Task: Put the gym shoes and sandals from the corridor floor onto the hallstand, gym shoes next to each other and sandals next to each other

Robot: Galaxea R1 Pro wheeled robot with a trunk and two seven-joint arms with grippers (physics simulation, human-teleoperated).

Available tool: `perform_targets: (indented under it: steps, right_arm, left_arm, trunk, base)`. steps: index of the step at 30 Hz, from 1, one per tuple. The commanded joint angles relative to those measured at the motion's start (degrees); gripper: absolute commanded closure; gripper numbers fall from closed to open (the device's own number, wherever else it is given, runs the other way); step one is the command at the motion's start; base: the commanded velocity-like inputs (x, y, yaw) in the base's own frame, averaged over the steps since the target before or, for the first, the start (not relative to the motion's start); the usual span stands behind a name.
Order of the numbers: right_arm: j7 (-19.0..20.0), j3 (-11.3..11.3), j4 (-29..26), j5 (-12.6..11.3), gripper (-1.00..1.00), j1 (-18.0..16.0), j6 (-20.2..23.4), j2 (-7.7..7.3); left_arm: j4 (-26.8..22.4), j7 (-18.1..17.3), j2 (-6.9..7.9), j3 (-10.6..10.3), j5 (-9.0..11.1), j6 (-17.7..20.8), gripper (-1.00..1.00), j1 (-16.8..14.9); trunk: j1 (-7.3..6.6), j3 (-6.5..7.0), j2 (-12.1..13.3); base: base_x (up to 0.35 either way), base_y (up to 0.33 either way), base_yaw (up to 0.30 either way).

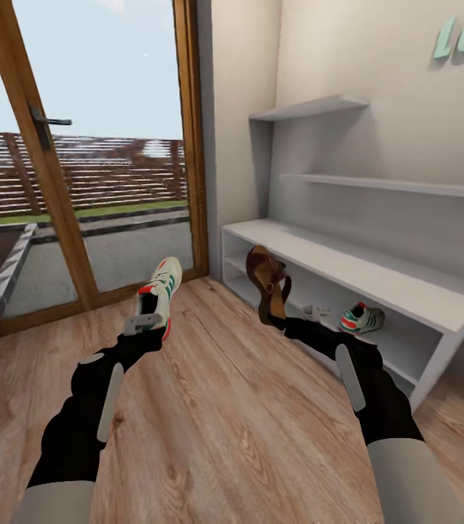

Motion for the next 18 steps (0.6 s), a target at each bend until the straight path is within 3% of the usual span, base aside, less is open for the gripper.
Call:
perform_targets:
  steps: [1,6,18]
  right_arm:
    - [0.1,-0.2,0.0,-0.5,1.0,-0.1,0.5,0.08]
    - [0.1,-0.2,0.0,-0.5,1.0,-0.1,0.5,0.08]
    - [0.1,-0.2,0.1,-0.5,1.0,0.0,0.5,0.08]
  left_arm:
    - [-0.1,-0.4,-0.05,0.2,0.0,0.3,1.0,0.0]
    - [-0.1,-0.4,-0.05,0.2,0.0,0.3,1.0,0.0]
    - [-0.1,-0.4,-0.05,0.2,0.0,0.3,1.0,0.0]
  trunk:
    - [-0.01,-0.06,0.0]
    - [-0.01,-0.06,0.0]
    - [-0.01,-0.06,0.0]
  base:
    - [0.041,0.228,-0.264]
    - [0.045,0.212,-0.264]
    - [0.049,0.058,-0.264]
